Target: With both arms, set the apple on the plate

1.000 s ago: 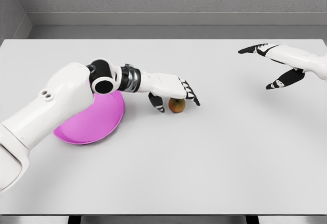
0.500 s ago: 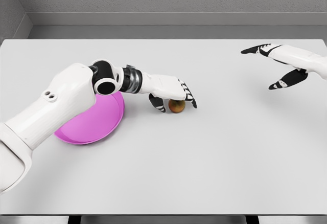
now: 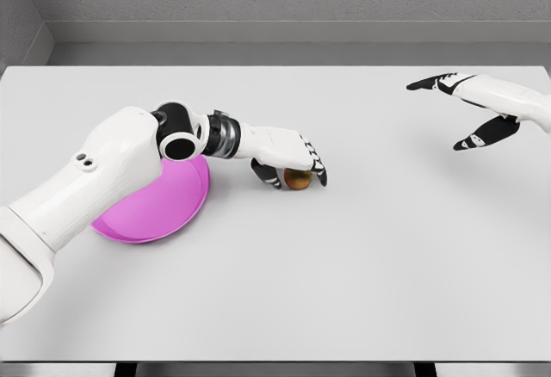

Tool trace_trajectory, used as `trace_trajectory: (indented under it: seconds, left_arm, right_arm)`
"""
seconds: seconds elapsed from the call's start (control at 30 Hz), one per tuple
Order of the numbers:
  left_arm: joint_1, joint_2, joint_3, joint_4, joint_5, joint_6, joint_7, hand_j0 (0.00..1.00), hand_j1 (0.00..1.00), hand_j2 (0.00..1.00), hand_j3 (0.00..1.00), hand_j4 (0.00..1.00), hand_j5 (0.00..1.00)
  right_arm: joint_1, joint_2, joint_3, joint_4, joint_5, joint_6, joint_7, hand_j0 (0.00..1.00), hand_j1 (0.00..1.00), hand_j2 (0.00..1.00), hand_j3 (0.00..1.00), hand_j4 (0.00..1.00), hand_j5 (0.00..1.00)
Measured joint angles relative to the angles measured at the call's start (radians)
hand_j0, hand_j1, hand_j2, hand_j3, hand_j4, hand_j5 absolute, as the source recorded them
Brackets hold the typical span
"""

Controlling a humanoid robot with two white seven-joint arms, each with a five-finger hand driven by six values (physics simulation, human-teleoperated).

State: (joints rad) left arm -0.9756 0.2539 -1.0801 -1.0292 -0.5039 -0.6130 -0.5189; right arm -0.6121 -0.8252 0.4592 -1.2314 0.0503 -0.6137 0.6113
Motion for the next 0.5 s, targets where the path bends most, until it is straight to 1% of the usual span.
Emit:
trace_trajectory:
  seconds: [0.2, 0.27, 0.33, 0.37, 0.5]
  left_arm:
    - [-0.003, 0.002, -0.001, 0.0, -0.002, 0.0, 0.0, 0.63, 0.63, 0.63, 0.63, 0.63, 0.63]
    - [-0.003, 0.002, 0.0, 0.0, -0.002, 0.001, 0.001, 0.59, 0.59, 0.59, 0.59, 0.59, 0.59]
    - [-0.003, 0.002, -0.001, -0.001, -0.002, 0.001, 0.0, 0.57, 0.57, 0.57, 0.57, 0.57, 0.57]
    - [-0.003, 0.003, -0.002, -0.001, -0.001, 0.001, 0.0, 0.54, 0.54, 0.54, 0.54, 0.54, 0.54]
    - [-0.003, 0.006, -0.002, -0.003, 0.0, 0.001, -0.001, 0.52, 0.52, 0.52, 0.52, 0.52, 0.52]
  right_arm:
    - [0.0, 0.0, 0.0, 0.0, 0.0, 0.0, 0.0, 1.0, 1.0, 1.0, 1.0, 1.0, 1.0]
    - [-0.002, 0.0, 0.0, 0.0, 0.0, 0.0, 0.0, 1.0, 1.0, 1.0, 1.0, 1.0, 1.0]
    - [0.0, -0.001, 0.0, 0.0, 0.0, 0.0, 0.0, 1.0, 1.0, 1.0, 1.0, 1.0, 1.0]
    - [0.0, -0.001, 0.0, 0.0, 0.0, 0.0, 0.0, 1.0, 1.0, 1.0, 1.0, 1.0, 1.0]
    - [0.0, -0.001, 0.0, 0.0, 0.0, 0.0, 0.0, 1.0, 1.0, 1.0, 1.0, 1.0, 1.0]
